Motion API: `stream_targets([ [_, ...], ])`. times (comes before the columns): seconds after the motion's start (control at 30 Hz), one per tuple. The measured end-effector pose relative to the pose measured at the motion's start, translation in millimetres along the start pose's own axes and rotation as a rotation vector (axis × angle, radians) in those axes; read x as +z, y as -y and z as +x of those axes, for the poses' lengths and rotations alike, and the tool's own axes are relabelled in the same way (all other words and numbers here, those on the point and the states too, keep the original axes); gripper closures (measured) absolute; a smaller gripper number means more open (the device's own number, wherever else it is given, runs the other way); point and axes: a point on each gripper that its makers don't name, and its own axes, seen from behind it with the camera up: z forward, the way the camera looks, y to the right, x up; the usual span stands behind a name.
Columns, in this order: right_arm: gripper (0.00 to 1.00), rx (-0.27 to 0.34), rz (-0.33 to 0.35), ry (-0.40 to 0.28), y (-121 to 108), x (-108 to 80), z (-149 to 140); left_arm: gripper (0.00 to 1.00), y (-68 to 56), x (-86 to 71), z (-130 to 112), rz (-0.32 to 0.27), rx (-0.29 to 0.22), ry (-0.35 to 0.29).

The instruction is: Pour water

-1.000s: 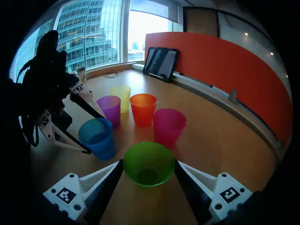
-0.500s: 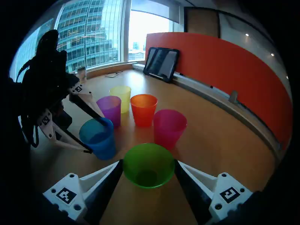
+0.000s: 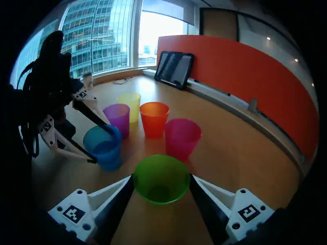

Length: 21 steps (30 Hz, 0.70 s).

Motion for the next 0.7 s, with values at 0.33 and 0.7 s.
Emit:
stream_targets([
  [0.33,0.05,-0.001,-0.006,-0.023,2,-12.5,12,0.13,-1.8,-15.5,16,0.005,0.009,-0.042],
  [0.7,0.05,-0.009,-0.033,-0.085,6,-40.0,40,0.13,9.7,-47.0,43,0.051,0.031,-0.118],
])
